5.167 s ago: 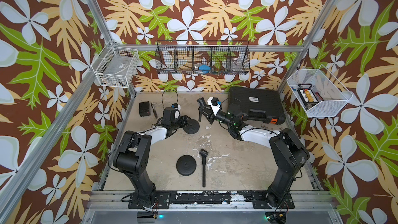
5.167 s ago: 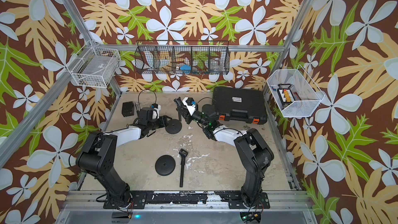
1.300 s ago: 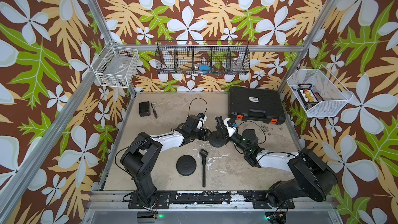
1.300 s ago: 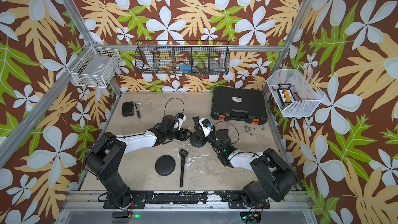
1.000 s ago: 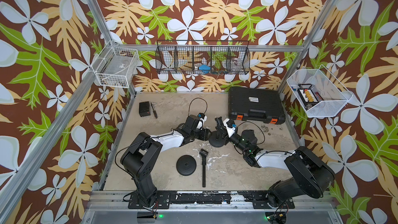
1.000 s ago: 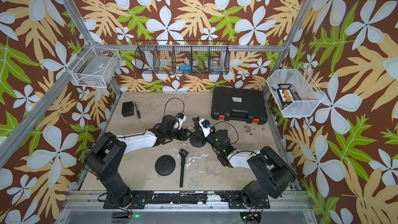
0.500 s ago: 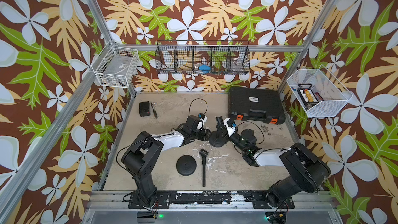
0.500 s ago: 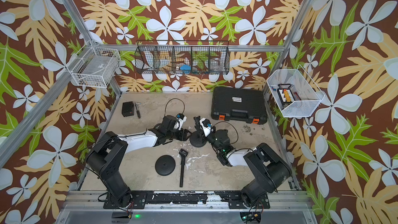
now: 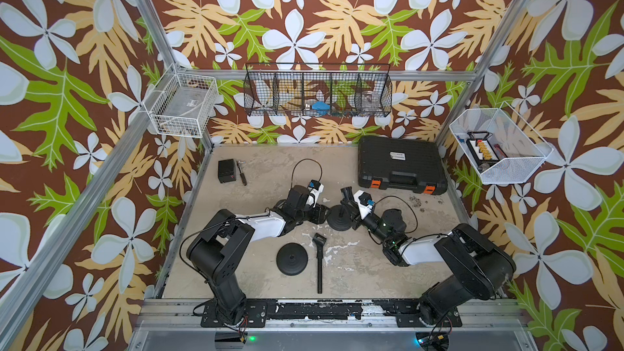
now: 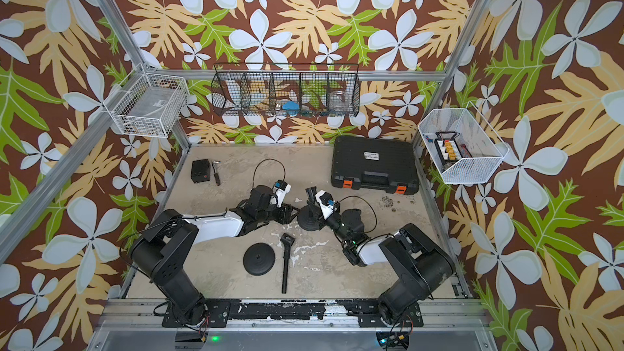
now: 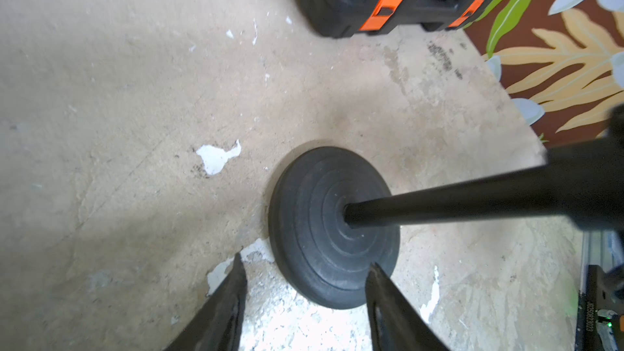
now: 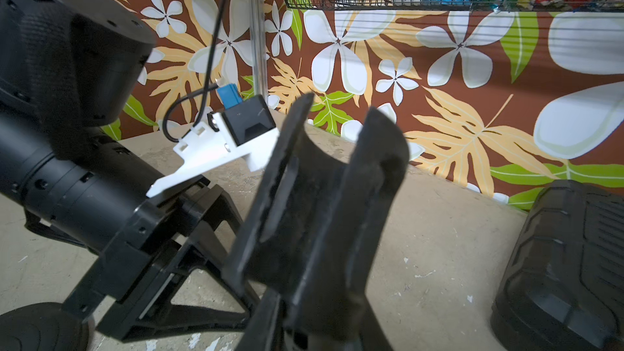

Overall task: Assemble a microphone stand
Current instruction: Hold the microphone stand pole at the microphone stand base.

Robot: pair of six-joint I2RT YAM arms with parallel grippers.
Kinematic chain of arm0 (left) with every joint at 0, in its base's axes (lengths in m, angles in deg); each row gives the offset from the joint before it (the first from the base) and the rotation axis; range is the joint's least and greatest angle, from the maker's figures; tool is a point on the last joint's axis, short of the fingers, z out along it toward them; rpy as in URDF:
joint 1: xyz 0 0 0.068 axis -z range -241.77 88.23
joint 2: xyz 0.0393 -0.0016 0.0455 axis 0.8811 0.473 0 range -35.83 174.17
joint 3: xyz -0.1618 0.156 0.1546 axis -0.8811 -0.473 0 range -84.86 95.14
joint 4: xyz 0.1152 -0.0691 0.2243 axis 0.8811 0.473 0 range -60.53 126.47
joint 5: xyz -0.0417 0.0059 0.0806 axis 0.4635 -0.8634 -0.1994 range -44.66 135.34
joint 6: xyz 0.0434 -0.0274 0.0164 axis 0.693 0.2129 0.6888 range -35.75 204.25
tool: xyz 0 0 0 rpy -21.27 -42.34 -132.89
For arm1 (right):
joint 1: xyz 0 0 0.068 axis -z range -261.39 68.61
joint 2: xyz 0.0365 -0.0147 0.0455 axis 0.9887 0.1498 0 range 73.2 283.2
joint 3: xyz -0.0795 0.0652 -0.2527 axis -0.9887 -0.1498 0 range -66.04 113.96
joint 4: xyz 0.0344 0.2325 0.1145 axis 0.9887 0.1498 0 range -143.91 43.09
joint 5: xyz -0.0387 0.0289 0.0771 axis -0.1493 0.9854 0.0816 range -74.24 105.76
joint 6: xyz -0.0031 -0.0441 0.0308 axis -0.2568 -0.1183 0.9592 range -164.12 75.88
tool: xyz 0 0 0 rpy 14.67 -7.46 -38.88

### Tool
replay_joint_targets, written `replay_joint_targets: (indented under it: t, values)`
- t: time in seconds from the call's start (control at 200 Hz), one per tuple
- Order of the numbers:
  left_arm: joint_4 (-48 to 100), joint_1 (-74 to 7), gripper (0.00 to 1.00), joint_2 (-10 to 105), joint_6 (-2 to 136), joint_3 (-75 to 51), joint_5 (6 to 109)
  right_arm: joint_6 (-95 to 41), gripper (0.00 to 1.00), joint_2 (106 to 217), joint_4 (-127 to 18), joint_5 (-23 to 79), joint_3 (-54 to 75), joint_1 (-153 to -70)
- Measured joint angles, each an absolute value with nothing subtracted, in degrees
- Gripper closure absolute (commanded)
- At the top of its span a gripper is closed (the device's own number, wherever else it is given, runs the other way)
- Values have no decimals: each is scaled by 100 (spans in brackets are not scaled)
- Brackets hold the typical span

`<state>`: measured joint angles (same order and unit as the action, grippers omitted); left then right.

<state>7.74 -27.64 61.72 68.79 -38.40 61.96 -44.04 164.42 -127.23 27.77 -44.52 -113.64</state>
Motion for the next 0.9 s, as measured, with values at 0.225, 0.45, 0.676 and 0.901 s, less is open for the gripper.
replay_joint_targets:
  t: [0.225,0.45,0.676,0.901]
  values:
    - [-31,-2764,42,5899,7246,-4188,6362,-4402,94,16557,-12815,2773,-4399,-11364]
    - [-811,-2749,43,5869,7441,-4601,6618,-4277,95,16525,-12524,2712,-4244,-11364]
    - [-1598,-2642,43,5901,7670,-4896,6637,-4135,95,16422,-12043,2688,-4058,-11313]
    - [-2284,-2596,44,5980,7712,-5191,6635,-4109,95,16297,-11941,2814,-4137,-11287]
